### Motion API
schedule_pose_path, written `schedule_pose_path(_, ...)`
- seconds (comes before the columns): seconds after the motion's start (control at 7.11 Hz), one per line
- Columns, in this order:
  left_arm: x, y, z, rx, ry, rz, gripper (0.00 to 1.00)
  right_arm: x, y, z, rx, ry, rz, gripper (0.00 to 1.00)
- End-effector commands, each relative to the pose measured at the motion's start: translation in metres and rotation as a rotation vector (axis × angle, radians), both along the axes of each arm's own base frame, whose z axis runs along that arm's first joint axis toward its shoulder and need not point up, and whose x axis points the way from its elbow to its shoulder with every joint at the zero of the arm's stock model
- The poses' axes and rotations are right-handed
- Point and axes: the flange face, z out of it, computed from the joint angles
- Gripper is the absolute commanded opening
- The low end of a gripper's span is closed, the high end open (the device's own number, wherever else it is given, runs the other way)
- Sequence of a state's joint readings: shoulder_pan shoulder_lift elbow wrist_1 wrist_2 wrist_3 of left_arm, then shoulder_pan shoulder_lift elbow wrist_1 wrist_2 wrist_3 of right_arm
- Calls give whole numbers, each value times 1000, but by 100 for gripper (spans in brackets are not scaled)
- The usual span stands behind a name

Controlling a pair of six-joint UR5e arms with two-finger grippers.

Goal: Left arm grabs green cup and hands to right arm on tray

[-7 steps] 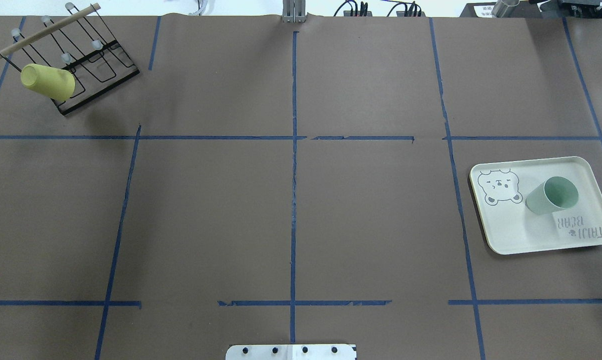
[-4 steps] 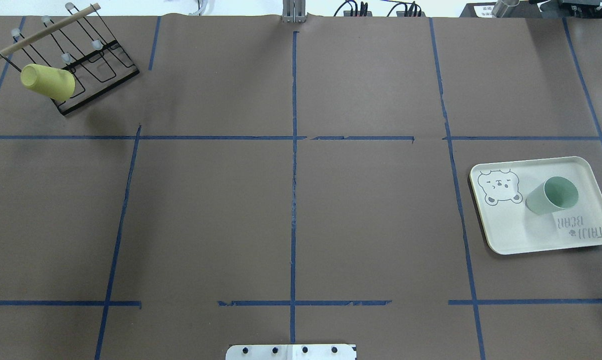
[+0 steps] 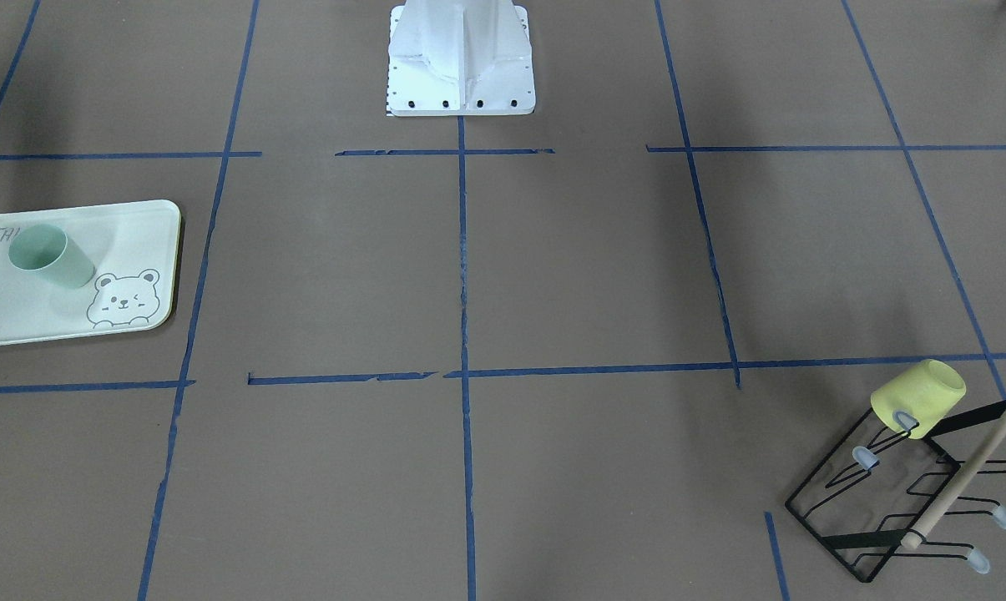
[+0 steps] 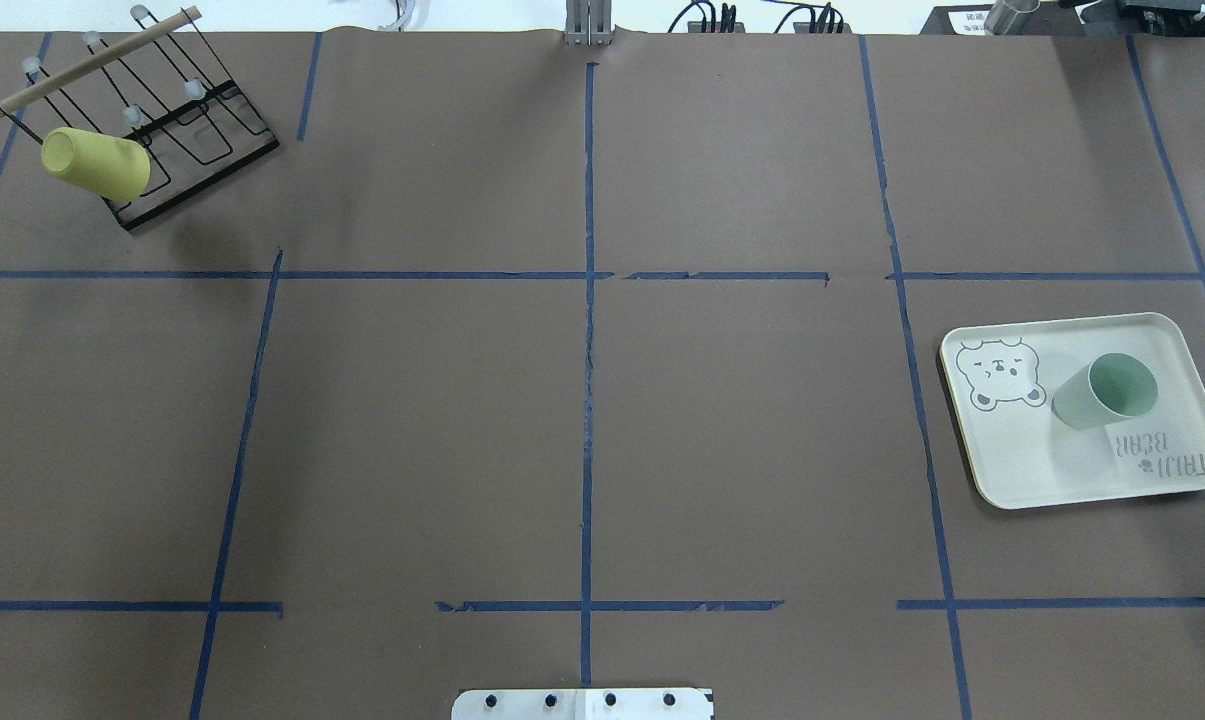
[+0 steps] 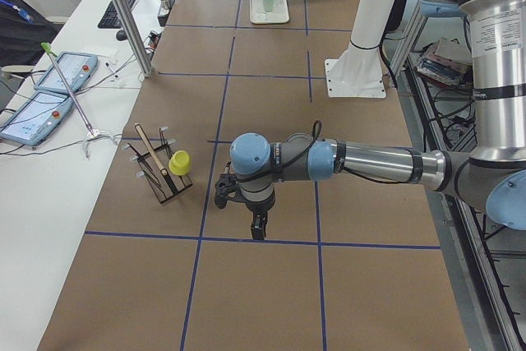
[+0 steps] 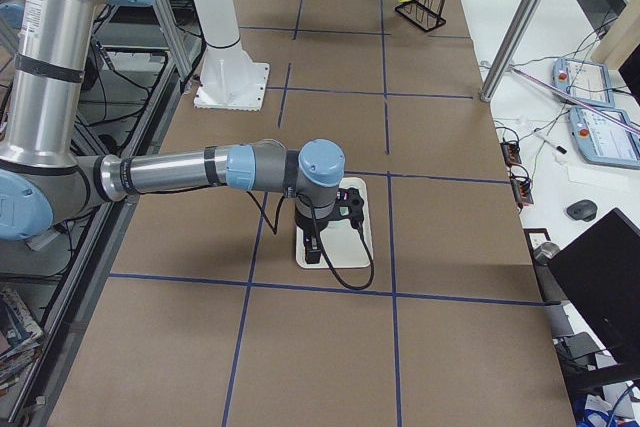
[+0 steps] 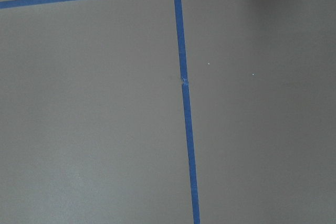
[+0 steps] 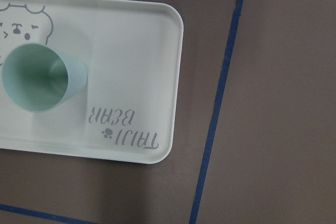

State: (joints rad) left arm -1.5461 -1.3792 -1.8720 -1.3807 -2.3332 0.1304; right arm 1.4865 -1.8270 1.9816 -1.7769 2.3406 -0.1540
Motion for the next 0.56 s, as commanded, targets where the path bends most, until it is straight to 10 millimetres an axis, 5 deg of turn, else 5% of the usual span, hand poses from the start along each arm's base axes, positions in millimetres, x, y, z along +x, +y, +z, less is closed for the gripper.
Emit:
schedule_pose_path(0.0, 0, 0, 0, -1, 0, 0, 100, 0, 0, 0, -2, -1, 3, 100)
schedule_pose_path(0.42, 0, 5, 4, -9, 1, -1, 100, 0, 0, 0, 0, -2, 3, 100)
